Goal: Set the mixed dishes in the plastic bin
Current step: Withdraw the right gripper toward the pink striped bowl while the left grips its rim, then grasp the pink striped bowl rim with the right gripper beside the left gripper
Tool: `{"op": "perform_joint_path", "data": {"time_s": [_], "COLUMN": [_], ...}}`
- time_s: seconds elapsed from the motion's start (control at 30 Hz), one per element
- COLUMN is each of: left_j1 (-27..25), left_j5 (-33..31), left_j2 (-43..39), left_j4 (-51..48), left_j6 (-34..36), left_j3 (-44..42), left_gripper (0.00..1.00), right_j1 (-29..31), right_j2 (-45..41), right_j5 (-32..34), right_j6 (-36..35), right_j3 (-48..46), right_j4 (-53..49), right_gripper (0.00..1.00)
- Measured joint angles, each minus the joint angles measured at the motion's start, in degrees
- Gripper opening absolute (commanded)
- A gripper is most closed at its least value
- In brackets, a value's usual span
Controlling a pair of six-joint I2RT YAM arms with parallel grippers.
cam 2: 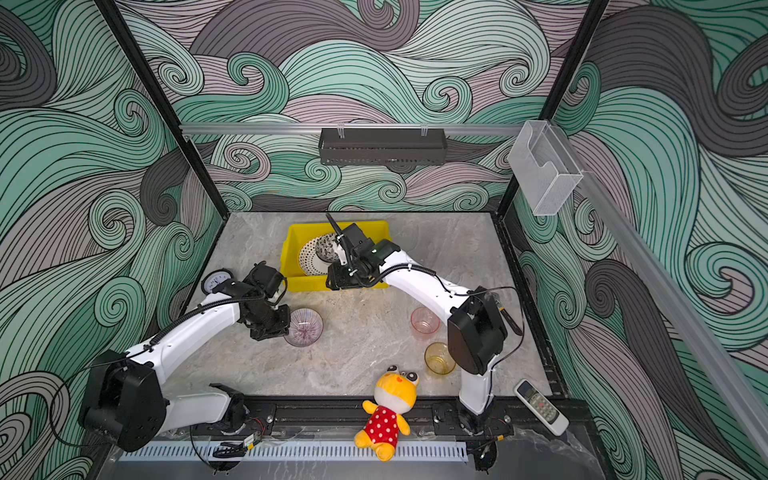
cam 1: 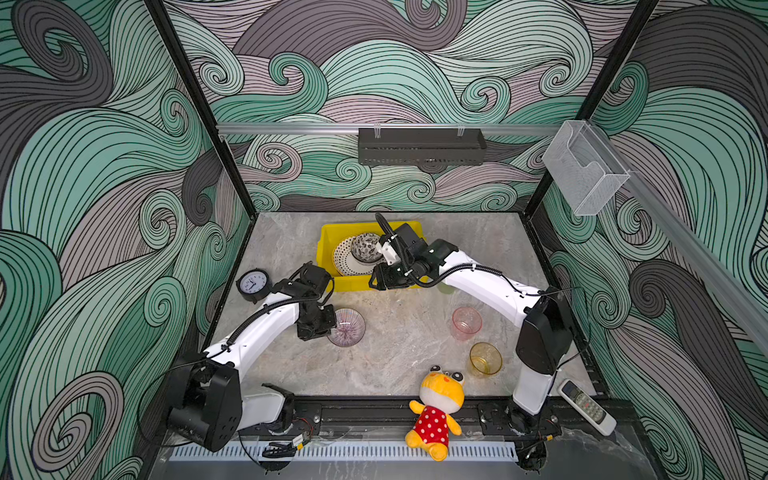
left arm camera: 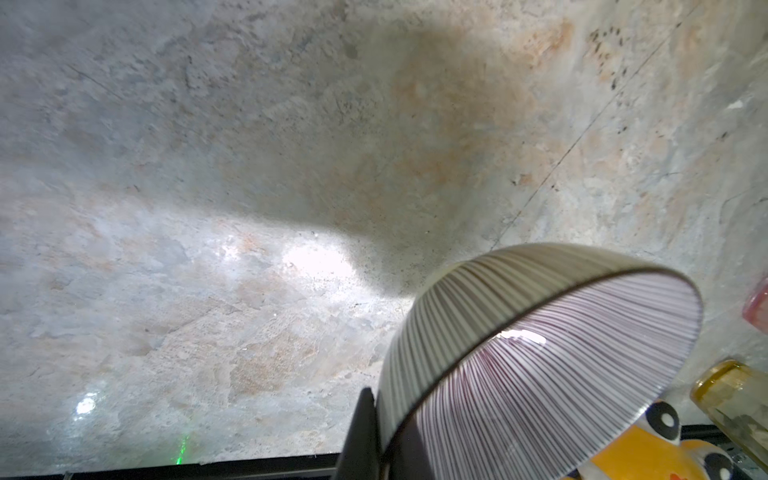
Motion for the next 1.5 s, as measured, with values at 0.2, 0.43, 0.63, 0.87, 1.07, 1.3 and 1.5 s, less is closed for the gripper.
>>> {"op": "perform_joint_path", "data": {"time_s": [0.2, 0.43, 0.63, 0.87, 1.07, 1.3, 1.5], "left_j1": [-0.02, -0.02, -0.02, -0.02, 0.0, -0.02, 0.0], "left_j5": [-0.33, -0.81, -0.96, -1.01, -1.03, -1.01, -0.98], "left_j2": [-0.63, -1.57, -1.7, -1.75, -2.08, -2.19, -2.27], "left_j4": [-1.2, -2.03, -2.29, -2.29, -2.32, -2.14, -2.16], "left_j6": [0.02, 0.02, 0.04, 0.07, 0.07, 0.13, 0.17], "left_j3": [1.84, 3.96, 5.22, 5.42, 5.86, 7.32, 7.32], "left_gripper": [0.0, 0.0, 0.0, 0.0, 0.0, 0.0, 0.0], "right_j1": [1.44, 2.78, 3.87, 5.27, 6.1, 6.51, 6.86], "right_j2": [0.0, 0.0, 0.0, 1.03, 2.67, 4.61, 5.49], "right_j5": [0.2, 0.17, 0.02, -0.48, -1.36, -1.57, -1.51], "right_j6": [-0.81, -1.2, -1.49, -1.7, -2.01, -2.08, -2.08], "right_j3": [0.0, 0.0, 0.0, 0.09, 0.72, 1.27, 2.38], "right_j4": [-0.68, -0.66, -0.66, -0.52, -0.59, -1.14, -1.68], "right_gripper": [0.52, 0.52, 0.51, 0.5, 0.49, 0.45, 0.35]}}
